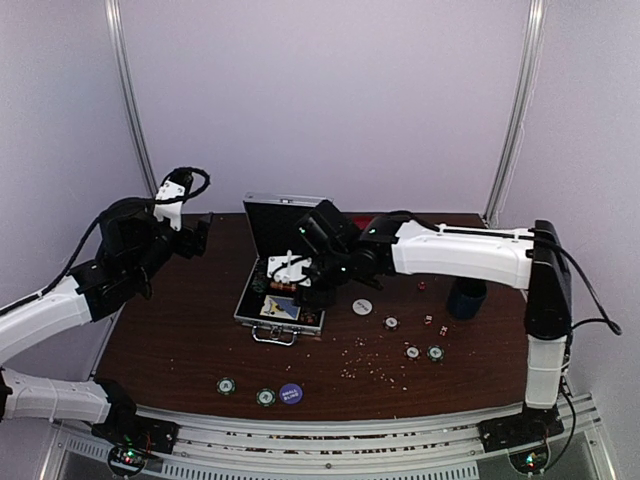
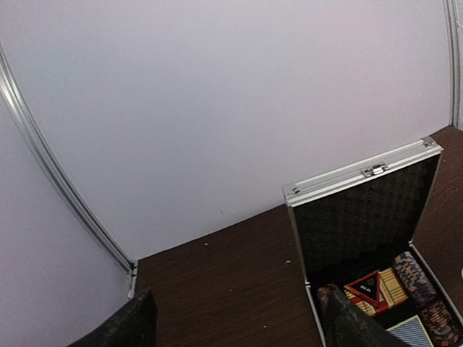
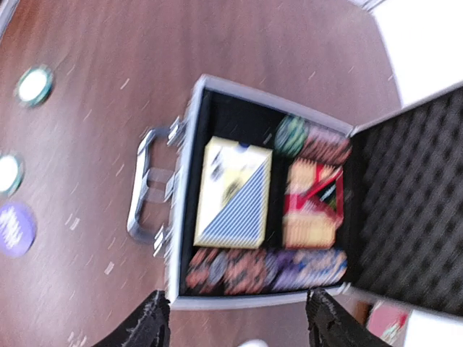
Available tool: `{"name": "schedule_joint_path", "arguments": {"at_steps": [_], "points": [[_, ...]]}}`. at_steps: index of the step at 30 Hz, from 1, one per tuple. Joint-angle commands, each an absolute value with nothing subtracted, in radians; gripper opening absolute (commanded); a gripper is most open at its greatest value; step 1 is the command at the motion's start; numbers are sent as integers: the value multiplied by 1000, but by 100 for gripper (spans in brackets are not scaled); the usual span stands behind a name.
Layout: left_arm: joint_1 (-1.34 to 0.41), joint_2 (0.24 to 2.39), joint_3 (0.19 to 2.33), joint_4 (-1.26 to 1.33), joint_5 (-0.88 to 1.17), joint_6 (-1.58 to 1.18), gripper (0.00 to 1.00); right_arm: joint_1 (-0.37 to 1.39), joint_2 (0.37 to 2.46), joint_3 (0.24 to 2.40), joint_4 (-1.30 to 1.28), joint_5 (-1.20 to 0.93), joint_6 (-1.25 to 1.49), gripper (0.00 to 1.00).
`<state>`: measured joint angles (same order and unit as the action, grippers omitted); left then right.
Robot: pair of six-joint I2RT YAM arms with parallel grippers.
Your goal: Pack up texas hold em set
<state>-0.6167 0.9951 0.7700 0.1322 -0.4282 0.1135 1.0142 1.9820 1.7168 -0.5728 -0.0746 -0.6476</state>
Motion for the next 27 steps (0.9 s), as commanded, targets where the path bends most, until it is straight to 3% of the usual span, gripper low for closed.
{"name": "schedule_joint_path", "arguments": {"at_steps": [1, 7, 13, 18, 27], "points": [[-611, 1054, 858, 56, -265, 79, 78, 982, 1864, 1516, -653, -146, -600, 63], [-611, 1075, 870, 34, -232, 68, 77, 864, 1821, 1381, -687, -206, -547, 57], [-611, 1084, 866, 33, -252, 78, 78, 750, 1959, 1520, -747, -185, -491, 56], [-611, 1086, 873, 25, -230, 80, 80, 720, 2100, 1688, -817, -175, -477, 66], [-611, 1077, 874, 25, -207, 78, 81, 697, 2275, 1871, -904, -158, -415, 72]]}}
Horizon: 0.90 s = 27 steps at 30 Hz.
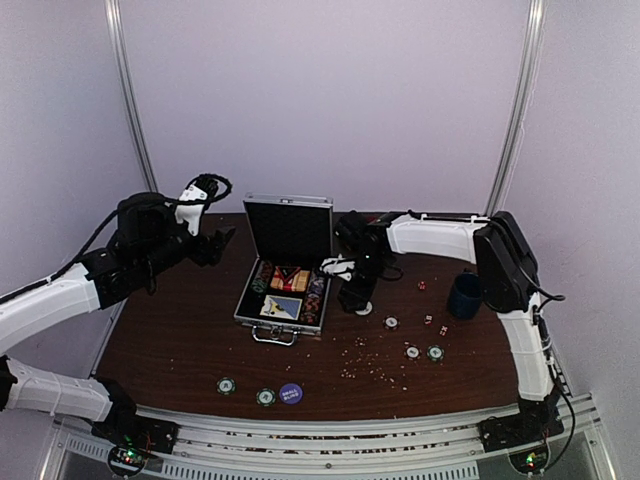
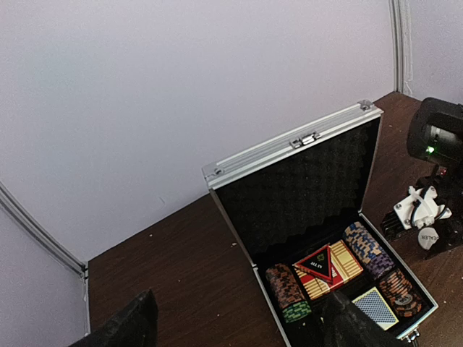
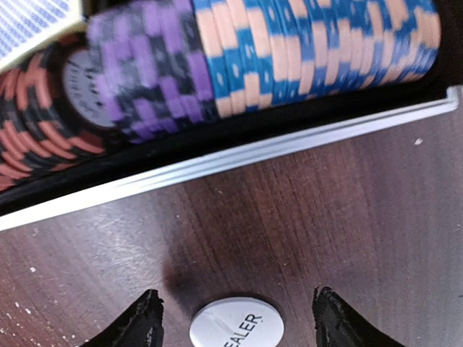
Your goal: Pack up texas hold em set
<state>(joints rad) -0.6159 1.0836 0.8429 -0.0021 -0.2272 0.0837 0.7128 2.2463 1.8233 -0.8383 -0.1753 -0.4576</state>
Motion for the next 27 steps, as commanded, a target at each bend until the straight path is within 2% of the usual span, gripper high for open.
{"name": "schedule_joint_path", "arguments": {"at_steps": [1, 10, 20, 27], "points": [[-611, 1076, 874, 25, -207, 77, 81, 695, 2284, 1878, -914, -159, -414, 73], [-611, 1068, 873, 26, -204, 78, 81, 670, 2307, 1891, -990, -190, -390, 75], [-611, 1065, 871, 26, -210, 80, 81, 657, 2338, 1893, -1029, -218, -397, 63], [-611, 1065, 869, 26, -214, 81, 82, 658, 2357, 1891, -1040, -240, -401, 60]]}}
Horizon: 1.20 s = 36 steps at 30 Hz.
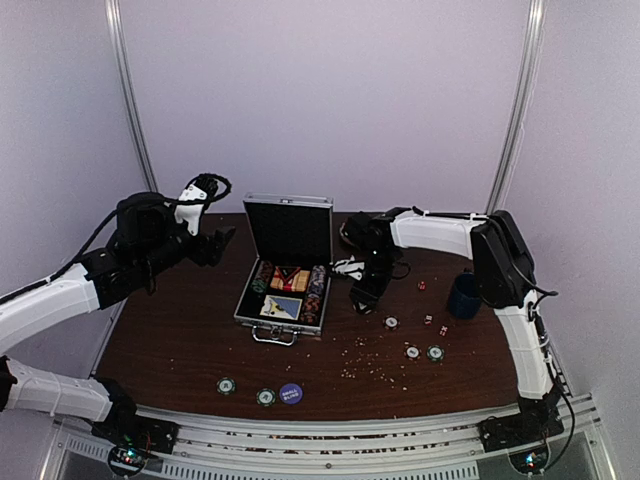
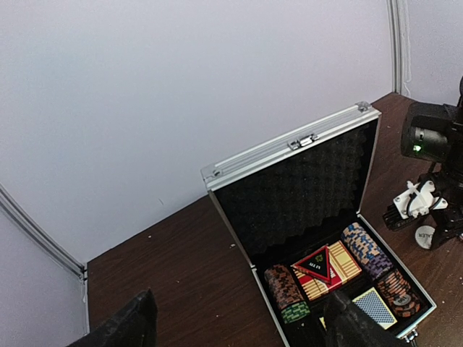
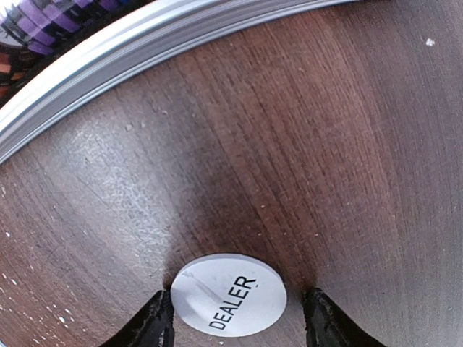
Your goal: Pack up texas hold em set
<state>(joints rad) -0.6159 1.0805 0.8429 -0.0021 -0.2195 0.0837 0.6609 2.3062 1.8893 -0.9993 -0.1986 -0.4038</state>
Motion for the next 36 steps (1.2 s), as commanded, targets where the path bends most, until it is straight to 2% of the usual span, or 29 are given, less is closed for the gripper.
{"name": "schedule_joint_path", "arguments": {"at_steps": [1, 8, 21, 28, 36], "points": [[-611, 1065, 869, 26, -214, 81, 82, 658, 2359, 1889, -1043, -242, -400, 60], [-611, 1060, 871, 26, -215, 82, 82, 668, 2353, 1848, -1044, -212, -406, 63], [-611, 1052, 870, 26, -219, 84, 82, 726, 2334, 1776, -1039, -182, -396, 47], [-611, 1045, 868, 28, -222, 85, 82, 855, 2258, 1690, -1005, -166, -408, 45], [-611, 1039, 866, 29, -232, 87, 82, 887, 2191, 1799, -1044, -179, -410, 43]]}}
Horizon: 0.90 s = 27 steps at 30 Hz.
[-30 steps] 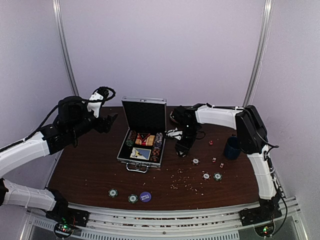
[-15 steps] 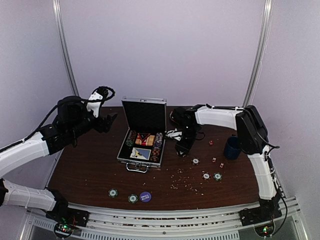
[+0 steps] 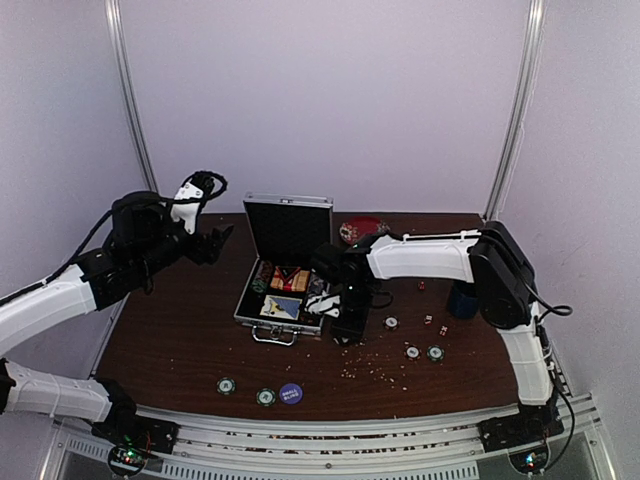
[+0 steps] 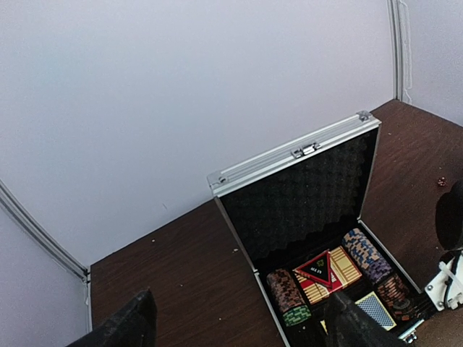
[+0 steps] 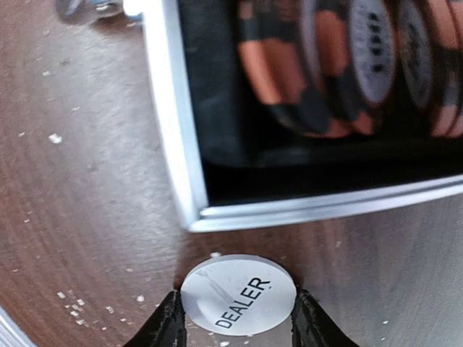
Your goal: Pack up texas hold em set
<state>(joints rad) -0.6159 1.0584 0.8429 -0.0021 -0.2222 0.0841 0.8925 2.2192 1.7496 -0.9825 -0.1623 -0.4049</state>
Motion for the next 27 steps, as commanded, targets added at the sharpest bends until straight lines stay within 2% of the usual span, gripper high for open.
{"name": "schedule_joint_path", "arguments": {"at_steps": [1, 6, 15, 27], "points": [[-611, 1037, 867, 29, -233, 87, 82, 887, 2176, 1820, -1047, -183, -412, 43], [-611, 1034, 866, 31, -239, 89, 82, 887, 2158, 1967, -990, -160, -405, 45], [-611, 1033, 862, 33, -250, 89, 82, 886, 2344, 2228, -867, -51, -426, 46], [-611, 1035, 859, 37, -251, 90, 82, 872, 2449, 2252, -621, 7, -440, 48]]}}
